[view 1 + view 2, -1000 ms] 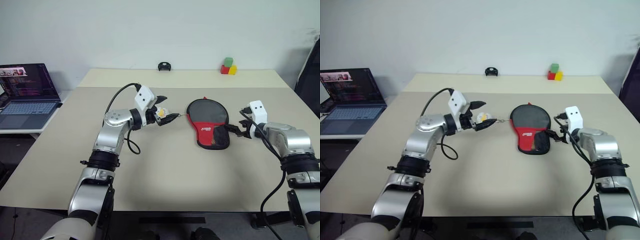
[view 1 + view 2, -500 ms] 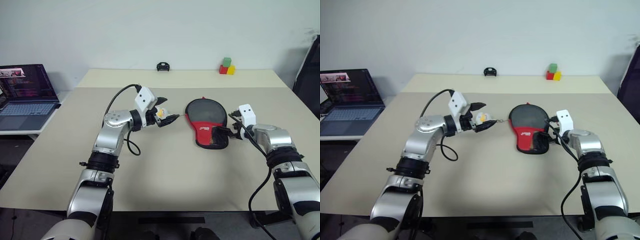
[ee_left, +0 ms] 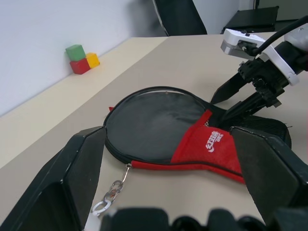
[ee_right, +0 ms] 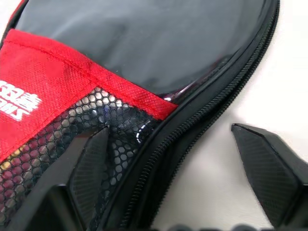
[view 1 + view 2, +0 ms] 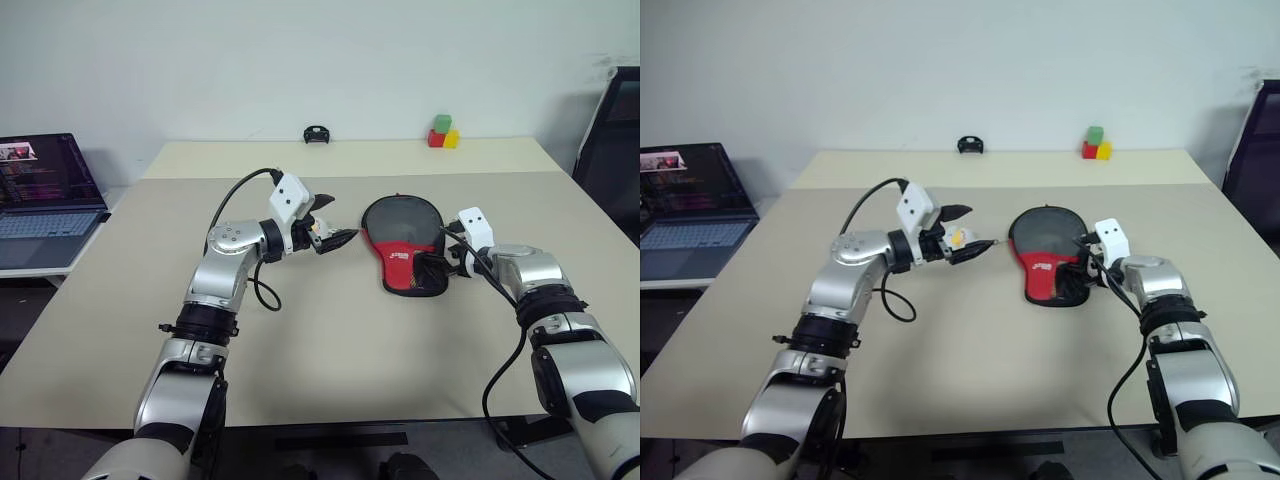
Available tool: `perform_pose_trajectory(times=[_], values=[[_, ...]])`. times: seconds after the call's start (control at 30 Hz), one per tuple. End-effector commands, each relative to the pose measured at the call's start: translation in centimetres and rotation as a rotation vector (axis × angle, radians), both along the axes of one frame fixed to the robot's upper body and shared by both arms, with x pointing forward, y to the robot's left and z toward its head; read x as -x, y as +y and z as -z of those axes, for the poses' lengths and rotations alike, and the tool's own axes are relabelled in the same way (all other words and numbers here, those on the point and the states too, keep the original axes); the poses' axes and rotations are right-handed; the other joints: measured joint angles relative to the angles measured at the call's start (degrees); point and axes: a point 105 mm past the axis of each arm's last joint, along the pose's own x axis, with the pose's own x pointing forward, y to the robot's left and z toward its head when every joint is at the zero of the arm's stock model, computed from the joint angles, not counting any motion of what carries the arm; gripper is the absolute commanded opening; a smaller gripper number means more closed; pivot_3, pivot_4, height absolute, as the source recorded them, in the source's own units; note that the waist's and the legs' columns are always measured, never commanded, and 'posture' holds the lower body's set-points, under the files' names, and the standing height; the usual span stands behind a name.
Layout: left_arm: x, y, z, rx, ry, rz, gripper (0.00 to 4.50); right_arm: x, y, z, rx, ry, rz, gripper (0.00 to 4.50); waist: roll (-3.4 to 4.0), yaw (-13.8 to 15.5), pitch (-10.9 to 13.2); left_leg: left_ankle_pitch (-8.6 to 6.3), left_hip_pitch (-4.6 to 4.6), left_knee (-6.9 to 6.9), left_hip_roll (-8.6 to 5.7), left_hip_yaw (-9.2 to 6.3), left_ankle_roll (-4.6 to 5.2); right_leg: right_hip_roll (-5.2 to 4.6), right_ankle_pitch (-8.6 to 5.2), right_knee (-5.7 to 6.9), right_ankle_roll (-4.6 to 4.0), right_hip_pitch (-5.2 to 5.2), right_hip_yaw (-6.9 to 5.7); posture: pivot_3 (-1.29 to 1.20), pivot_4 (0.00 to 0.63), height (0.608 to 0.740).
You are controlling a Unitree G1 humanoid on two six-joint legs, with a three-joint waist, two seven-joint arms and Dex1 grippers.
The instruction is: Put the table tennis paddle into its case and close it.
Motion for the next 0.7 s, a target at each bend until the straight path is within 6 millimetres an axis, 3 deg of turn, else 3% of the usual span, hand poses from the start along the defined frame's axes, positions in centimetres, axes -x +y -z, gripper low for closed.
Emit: perform_pose_trajectory(times=[0.03,0.13,0.33,0.5,0.7], values=[[0.2,0.3,-1.0,-0.008,-0.047,0.001,4.5,0.0,0.8,0.6,0.0,0.028,-0.02,2.86,-0.02,0.0,0.0,0.01,0.02,0.01,0.0,0.01,-0.01,0.0,0.0,0.04,0.0,0.0,0.0,0.0,0.15,0.74],[0.4,0.9,-0.5,-0.028,-0.037,-0.002,4.5,0.0,1.0,0.9,0.0,0.036,-0.021,1.78,-0.04,0.0,-0.1,0.03,0.08,0.03,0.0,0.01,-0.04,0.0,0.0,0.19,0.0,0.0,0.02,0.0,0.15,0.74],[1.4,2.5,0.9,-0.069,0.01,0.015,4.5,0.3,1.4,1.4,-0.019,0.055,-0.025,0.05,-0.04,-0.1,-0.1,0.02,0.22,0.03,0.0,-0.01,-0.02,0.01,0.0,0.47,-0.01,0.0,0.06,0.0,0.15,0.74],[3.2,4.5,2.7,-0.106,0.093,0.044,4.5,0.9,1.9,1.3,-0.057,0.065,-0.044,0.02,-0.04,-0.3,-0.1,0.02,0.23,0.02,0.02,-0.04,-0.02,0.01,0.0,0.48,-0.02,0.0,0.06,0.0,0.15,0.74],[5.7,5.7,3.7,-0.126,0.178,0.096,4.5,3.1,3.9,0.5,-0.107,0.075,-0.119,0.02,-0.04,-0.1,-0.1,0.01,0.04,-0.01,0.05,-0.21,-0.02,0.02,-0.01,0.36,-0.03,-0.08,-0.07,0.0,0.15,0.74]])
